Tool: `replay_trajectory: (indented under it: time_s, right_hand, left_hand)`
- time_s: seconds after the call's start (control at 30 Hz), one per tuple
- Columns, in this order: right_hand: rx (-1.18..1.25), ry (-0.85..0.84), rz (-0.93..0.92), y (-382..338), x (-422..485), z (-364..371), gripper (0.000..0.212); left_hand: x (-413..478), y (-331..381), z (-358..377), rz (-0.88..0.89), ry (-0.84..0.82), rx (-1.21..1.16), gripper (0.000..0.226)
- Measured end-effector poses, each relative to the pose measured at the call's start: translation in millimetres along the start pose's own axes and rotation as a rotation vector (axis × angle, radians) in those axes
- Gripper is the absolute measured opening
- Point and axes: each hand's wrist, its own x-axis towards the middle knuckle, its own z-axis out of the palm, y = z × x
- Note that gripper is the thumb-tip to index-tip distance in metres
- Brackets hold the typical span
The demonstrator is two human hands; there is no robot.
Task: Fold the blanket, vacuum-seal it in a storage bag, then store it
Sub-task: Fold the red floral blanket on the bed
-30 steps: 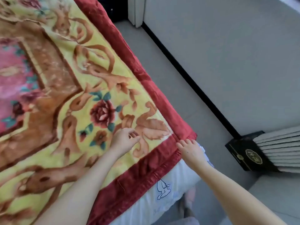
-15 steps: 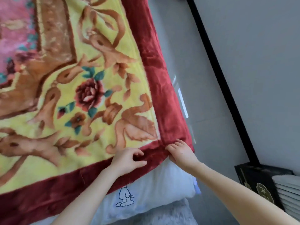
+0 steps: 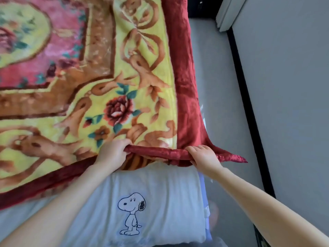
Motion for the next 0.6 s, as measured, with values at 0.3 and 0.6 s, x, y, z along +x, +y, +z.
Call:
replay_trajectory:
  time_s: [0.3,0.6]
  right_hand:
    - [-0.019,0.025,-0.038,65,85,-97,0.018]
    - [-0.045,-0.025,-0.225,81,164,-101,0.026]
  left_hand:
    - [33,4,-17,-0.292,0.103,0.276,0.03]
    - [49,-22,-11,-0.518,-0.041,0.441,0.018]
